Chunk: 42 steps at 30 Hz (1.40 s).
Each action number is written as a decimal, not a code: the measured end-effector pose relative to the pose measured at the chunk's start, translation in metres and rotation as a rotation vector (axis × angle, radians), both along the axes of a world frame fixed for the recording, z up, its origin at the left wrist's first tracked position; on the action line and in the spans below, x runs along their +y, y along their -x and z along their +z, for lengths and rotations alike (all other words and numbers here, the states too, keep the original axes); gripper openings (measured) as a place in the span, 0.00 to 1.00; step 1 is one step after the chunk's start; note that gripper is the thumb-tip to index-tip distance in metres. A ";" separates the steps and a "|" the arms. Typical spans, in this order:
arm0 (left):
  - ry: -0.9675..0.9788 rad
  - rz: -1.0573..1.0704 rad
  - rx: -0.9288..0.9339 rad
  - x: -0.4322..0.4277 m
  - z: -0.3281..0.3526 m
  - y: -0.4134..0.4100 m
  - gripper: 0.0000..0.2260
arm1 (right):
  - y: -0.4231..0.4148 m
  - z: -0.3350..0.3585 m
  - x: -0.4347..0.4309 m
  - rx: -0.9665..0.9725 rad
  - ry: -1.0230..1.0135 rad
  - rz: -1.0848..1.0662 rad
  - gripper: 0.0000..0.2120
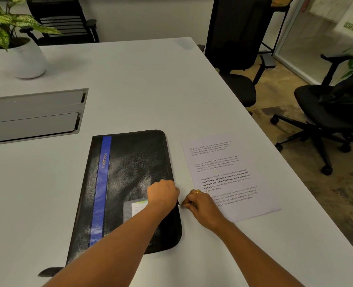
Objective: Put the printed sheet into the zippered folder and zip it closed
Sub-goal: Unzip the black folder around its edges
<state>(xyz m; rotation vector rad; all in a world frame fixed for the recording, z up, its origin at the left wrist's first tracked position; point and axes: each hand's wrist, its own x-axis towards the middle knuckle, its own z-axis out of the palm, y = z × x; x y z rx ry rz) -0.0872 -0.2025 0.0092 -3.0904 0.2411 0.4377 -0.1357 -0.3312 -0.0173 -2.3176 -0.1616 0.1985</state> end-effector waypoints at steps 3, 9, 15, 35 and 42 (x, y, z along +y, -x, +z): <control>-0.010 0.025 0.014 -0.001 0.005 0.003 0.11 | 0.002 0.000 0.003 -0.012 0.050 -0.017 0.07; -0.063 -0.013 0.106 -0.003 0.008 0.016 0.15 | 0.006 0.005 0.009 -0.014 0.105 -0.014 0.11; -0.101 -0.063 0.134 -0.007 0.010 0.018 0.12 | 0.011 0.007 0.007 -0.023 0.070 -0.061 0.11; -0.129 -0.153 0.136 -0.002 0.002 0.024 0.12 | 0.044 0.005 -0.002 -0.052 0.106 0.040 0.11; -0.076 -0.146 0.119 -0.001 -0.003 0.027 0.10 | 0.056 0.004 0.004 -0.040 0.069 -0.024 0.10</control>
